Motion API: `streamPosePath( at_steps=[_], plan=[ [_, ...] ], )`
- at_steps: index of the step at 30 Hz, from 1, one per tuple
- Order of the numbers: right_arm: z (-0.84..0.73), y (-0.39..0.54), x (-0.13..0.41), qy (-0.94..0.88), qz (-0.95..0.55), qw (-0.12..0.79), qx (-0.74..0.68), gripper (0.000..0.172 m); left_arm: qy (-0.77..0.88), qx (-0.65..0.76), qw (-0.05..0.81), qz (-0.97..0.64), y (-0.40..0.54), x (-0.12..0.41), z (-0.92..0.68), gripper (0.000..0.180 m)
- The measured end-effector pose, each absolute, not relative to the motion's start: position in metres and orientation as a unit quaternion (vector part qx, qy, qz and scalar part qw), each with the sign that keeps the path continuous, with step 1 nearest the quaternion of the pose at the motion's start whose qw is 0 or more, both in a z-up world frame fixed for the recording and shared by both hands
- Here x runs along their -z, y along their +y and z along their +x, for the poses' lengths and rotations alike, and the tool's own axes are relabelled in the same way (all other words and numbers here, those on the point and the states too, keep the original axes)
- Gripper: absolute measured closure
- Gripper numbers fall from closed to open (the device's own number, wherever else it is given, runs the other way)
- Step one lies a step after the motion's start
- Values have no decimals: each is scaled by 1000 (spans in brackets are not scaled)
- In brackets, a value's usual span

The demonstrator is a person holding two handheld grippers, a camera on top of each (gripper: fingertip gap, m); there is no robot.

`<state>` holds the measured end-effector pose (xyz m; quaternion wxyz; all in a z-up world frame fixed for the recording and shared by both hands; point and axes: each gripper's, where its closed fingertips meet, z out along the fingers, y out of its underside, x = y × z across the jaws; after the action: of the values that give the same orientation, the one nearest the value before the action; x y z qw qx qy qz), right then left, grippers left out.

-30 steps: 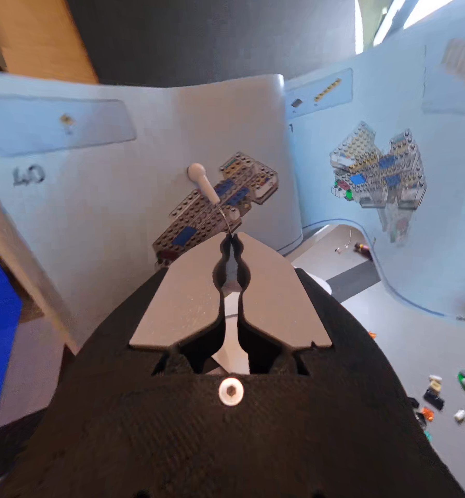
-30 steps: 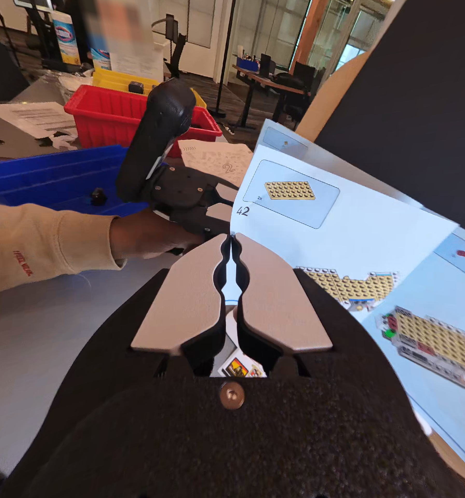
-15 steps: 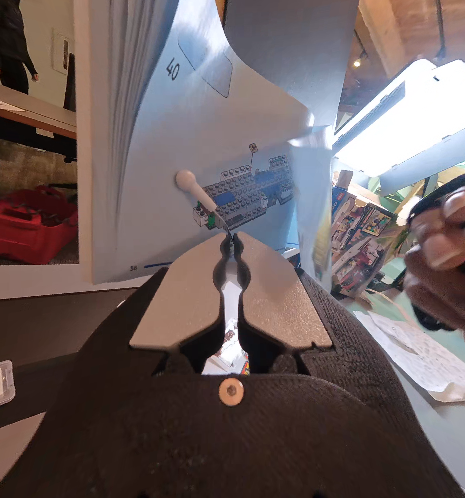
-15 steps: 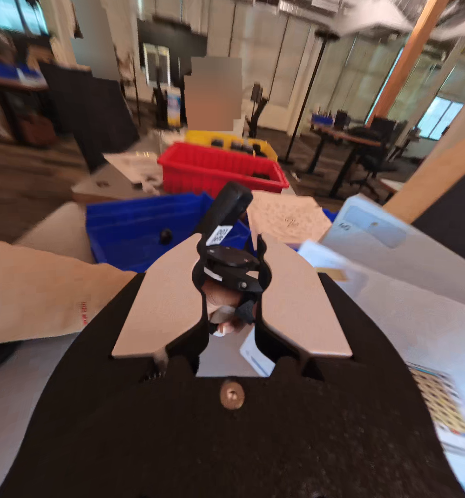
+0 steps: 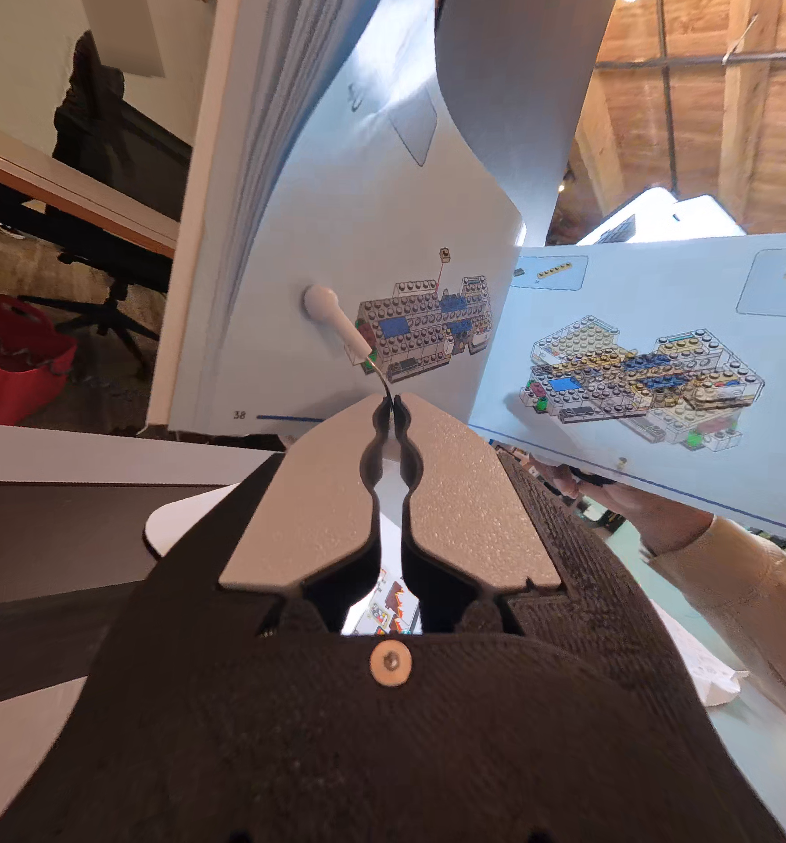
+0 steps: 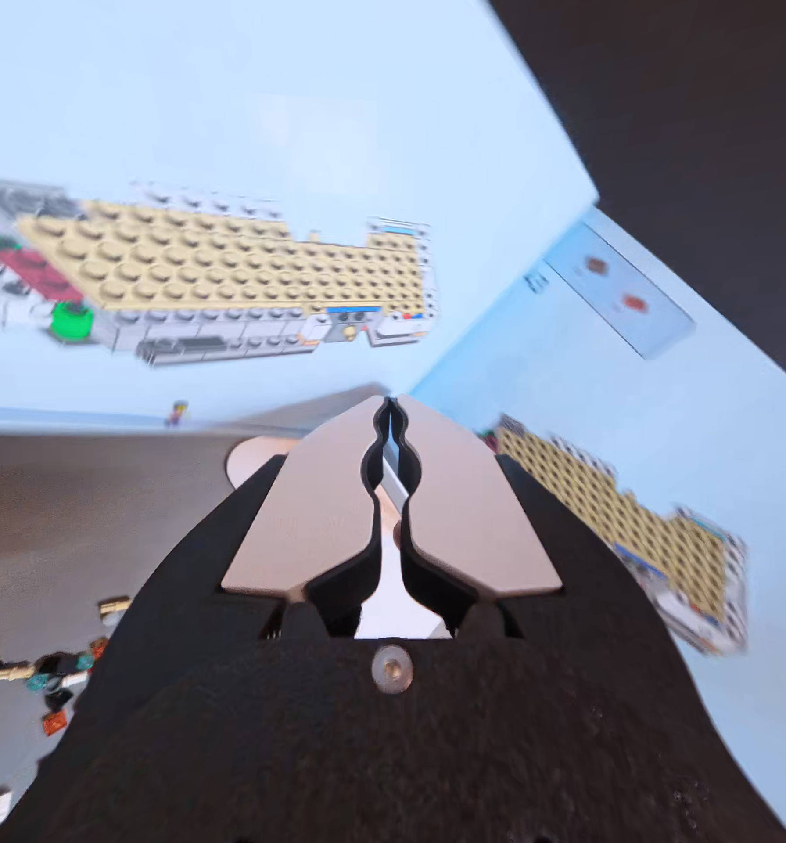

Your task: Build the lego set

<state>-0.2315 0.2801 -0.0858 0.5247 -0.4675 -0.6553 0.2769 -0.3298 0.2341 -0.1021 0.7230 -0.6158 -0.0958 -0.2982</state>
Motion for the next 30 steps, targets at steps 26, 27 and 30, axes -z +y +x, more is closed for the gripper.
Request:
streamPosePath(
  at_steps=[26,27,30],
  plan=[
    [-298,277,103,-659,-485,570,-81,172,-127,193,753,-615,232,89,-316,179],
    [-298,277,103,-659,-484,570,-81,172,-78,146,741,-651,239,84,-309,179],
    [-297,277,105,-664,-477,570,-82,172,79,-12,679,-729,261,87,-285,179]
  ],
)
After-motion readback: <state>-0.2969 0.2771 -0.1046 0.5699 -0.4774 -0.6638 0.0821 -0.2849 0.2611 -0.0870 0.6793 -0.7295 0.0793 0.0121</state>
